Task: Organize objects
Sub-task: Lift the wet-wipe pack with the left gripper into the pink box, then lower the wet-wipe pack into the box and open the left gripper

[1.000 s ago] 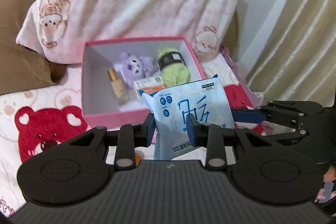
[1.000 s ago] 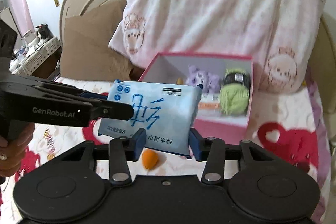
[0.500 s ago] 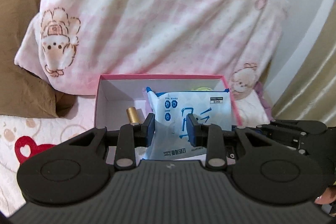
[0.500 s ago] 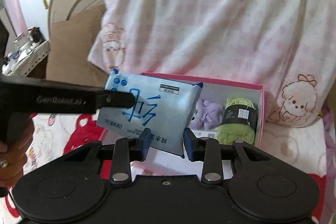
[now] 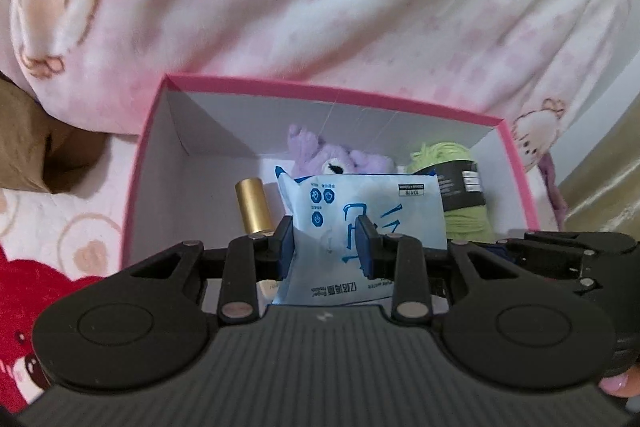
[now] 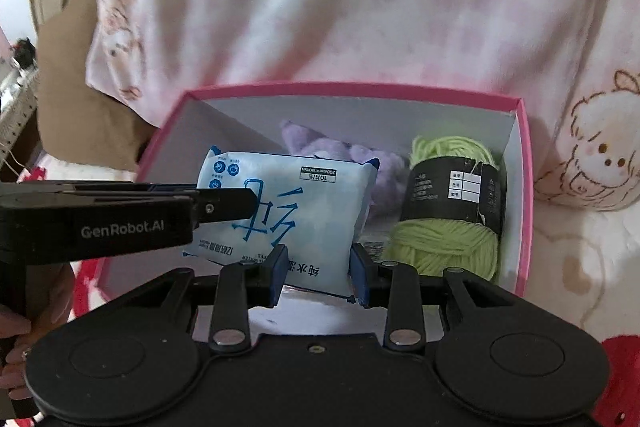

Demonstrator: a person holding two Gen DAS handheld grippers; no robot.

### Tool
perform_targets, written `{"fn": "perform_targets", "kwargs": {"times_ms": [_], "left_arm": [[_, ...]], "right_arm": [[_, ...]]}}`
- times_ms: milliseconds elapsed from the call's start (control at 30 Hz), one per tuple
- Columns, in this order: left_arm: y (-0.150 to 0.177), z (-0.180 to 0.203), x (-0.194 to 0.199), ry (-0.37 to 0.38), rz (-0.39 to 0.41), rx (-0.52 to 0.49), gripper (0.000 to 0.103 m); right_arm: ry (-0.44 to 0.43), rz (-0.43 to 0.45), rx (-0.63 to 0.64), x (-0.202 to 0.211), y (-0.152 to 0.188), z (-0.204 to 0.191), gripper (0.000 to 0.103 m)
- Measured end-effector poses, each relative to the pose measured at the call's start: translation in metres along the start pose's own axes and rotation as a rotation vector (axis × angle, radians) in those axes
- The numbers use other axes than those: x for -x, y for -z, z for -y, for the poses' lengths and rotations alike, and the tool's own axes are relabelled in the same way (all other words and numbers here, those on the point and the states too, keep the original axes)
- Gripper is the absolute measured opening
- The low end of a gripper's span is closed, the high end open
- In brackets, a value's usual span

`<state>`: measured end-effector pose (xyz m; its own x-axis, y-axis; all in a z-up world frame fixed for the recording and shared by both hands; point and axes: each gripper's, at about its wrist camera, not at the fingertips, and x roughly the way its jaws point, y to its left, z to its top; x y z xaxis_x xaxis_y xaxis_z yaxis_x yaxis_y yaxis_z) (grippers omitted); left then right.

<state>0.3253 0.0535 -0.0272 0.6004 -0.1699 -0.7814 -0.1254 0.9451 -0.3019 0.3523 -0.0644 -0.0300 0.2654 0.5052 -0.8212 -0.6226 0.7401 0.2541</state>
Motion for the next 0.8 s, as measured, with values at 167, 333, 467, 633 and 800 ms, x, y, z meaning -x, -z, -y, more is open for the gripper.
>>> {"fn": "perform_targets", "kwargs": {"times_ms": [167,333,467,633,800], "left_arm": [[0.0,0.0,-0.021,0.0,-0.034,-0.005,0.031],[0.002,-0.001,-0.04,-0.019,-0.041,0.015,0.033],[0.003,0.007,-0.046,-0.047,-0.037,-0.015,0.034],[0.008,0.015,-0.032,-0.095,-0.041,-0.06,0.049],[0.018,0.023,-0.004,-0.05,-0.068,-0.075,0.054]], "right_arm": [[0.083,-0.029,0.008,-0.017,-0.002,0.0,0.035],[0.161,-0.024,0.063,-0.027,0.001,-0.01,0.033],[0.169,0.008,0.047,-0.03,0.006,-0.003,0.033],[0.125,0.033,0.027,-0.003,0.014,-0.004,0.036],[0.063,0.097,0.006,0.045,0.034,0.0,0.04]]}}
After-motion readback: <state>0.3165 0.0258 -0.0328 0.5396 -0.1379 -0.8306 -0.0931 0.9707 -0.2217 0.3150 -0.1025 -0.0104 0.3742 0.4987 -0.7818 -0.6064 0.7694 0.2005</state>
